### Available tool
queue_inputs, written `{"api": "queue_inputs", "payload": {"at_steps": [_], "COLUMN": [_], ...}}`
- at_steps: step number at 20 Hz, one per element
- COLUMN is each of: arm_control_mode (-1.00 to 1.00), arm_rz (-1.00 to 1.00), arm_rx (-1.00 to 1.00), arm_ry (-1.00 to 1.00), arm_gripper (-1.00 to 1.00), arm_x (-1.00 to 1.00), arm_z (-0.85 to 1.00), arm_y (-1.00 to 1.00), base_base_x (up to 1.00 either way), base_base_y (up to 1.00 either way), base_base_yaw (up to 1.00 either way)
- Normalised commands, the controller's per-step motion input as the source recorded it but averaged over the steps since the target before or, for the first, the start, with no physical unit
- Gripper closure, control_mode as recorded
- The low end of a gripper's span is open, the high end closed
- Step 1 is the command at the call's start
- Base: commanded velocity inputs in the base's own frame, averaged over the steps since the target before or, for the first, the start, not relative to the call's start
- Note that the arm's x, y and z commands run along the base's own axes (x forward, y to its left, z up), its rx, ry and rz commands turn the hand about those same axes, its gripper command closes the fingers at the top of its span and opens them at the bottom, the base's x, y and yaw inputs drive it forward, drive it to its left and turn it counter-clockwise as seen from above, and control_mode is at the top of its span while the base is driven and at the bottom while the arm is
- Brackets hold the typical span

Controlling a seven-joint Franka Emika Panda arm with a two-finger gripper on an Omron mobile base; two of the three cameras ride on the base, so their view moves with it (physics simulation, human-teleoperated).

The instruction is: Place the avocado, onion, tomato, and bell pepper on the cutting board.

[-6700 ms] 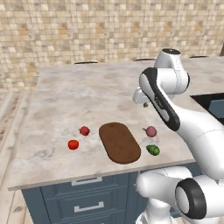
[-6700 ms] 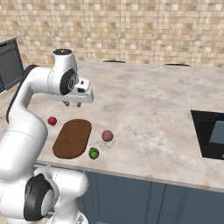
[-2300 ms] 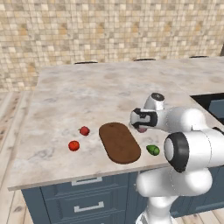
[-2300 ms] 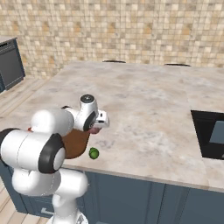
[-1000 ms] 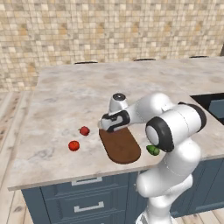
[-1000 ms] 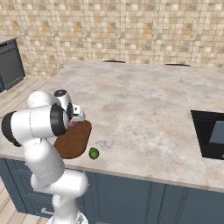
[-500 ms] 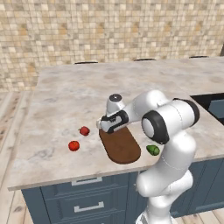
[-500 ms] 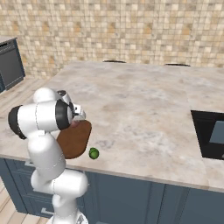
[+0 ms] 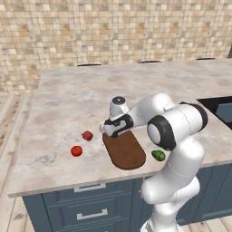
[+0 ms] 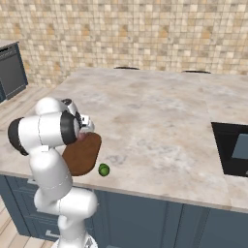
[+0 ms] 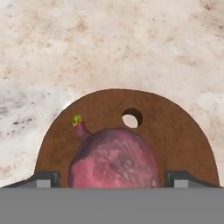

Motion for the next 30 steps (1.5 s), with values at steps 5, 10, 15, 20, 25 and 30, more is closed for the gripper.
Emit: {"api": "queue_inputs", "payload": {"at_steps": [5,10,15,20,25,30], "arm_control_mode": [-1.00,-1.00,-1.00,-1.00,-1.00,-1.00], "arm_rz": [-0.02,-0.04,-0.03,-0.02,-0.03,-0.02], "arm_rx": [0.00,0.00,0.01,0.00,0.00,0.00], "arm_ry": [0.01,0.03,0.00,0.05,0.11,0.13], "arm_gripper": [-1.00,-1.00,-1.00,-1.00,-1.00,-1.00], "arm_x": [-0.11,-0.19,-0.43,-0.54,-0.50,-0.42], "arm_z": [0.16,0.36,0.31,0.07,0.00,-0.04], "arm_y": [-0.11,-0.33,-0.46,-0.50,-0.51,-0.45], "base_base_x": [0.00,0.00,0.00,0.00,0.00,0.00], "base_base_y": [0.00,0.00,0.00,0.00,0.00,0.00], "base_base_yaw": [0.00,0.00,0.00,0.00,0.00,0.00]}}
